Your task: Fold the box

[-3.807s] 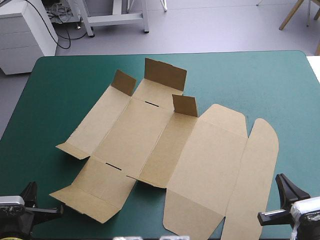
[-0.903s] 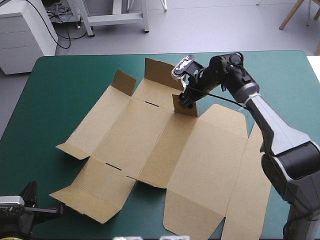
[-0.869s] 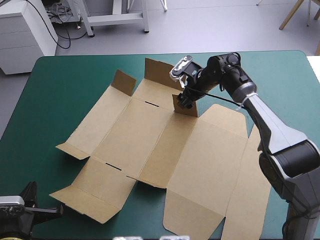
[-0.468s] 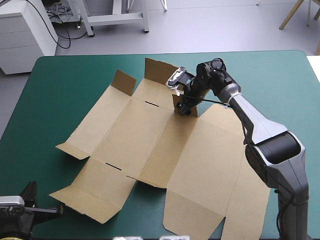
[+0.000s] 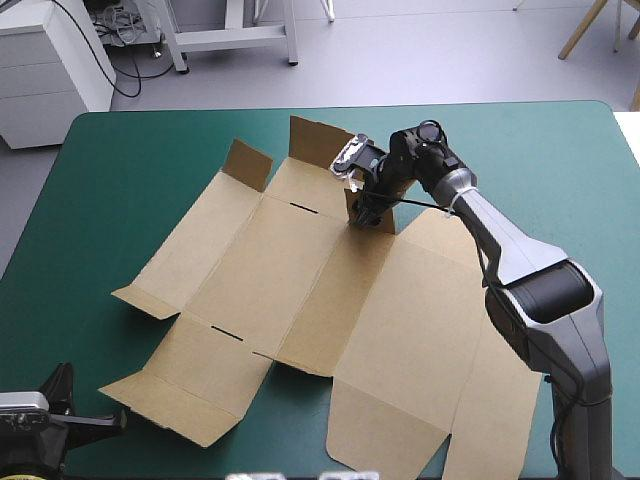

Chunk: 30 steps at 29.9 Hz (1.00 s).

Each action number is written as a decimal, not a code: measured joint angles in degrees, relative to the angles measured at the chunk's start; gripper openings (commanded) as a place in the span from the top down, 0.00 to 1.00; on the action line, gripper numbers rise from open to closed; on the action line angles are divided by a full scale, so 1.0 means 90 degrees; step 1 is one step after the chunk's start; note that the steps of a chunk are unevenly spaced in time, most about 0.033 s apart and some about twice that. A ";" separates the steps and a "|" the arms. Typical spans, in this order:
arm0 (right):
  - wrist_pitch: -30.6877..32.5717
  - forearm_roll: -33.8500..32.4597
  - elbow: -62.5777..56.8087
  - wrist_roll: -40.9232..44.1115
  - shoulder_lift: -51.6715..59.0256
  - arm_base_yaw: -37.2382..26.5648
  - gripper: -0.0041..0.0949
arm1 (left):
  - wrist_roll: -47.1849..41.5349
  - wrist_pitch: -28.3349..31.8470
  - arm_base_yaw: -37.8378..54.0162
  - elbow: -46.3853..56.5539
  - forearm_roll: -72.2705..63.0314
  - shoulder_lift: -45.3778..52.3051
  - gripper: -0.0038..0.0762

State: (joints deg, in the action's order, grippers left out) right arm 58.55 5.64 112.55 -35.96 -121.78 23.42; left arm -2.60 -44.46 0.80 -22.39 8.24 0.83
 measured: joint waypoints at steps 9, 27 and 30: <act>-0.0021 0.0167 0.0002 -0.0446 -0.0045 0.0013 0.98 | 0.0000 0.0000 0.0000 0.0000 0.0000 0.0000 0.96; 0.0668 0.0663 0.0077 -0.4032 -0.0045 0.0247 0.98 | 0.0000 0.0000 0.0000 0.0000 0.0000 0.0000 0.96; 0.0830 0.0790 0.0158 -0.4460 -0.0045 0.0406 0.98 | 0.0000 0.0000 0.0000 0.0000 0.0000 0.0000 0.96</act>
State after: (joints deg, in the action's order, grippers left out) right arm 66.02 12.74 113.97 -76.10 -122.18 27.07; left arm -2.60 -44.46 0.80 -22.39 8.24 0.83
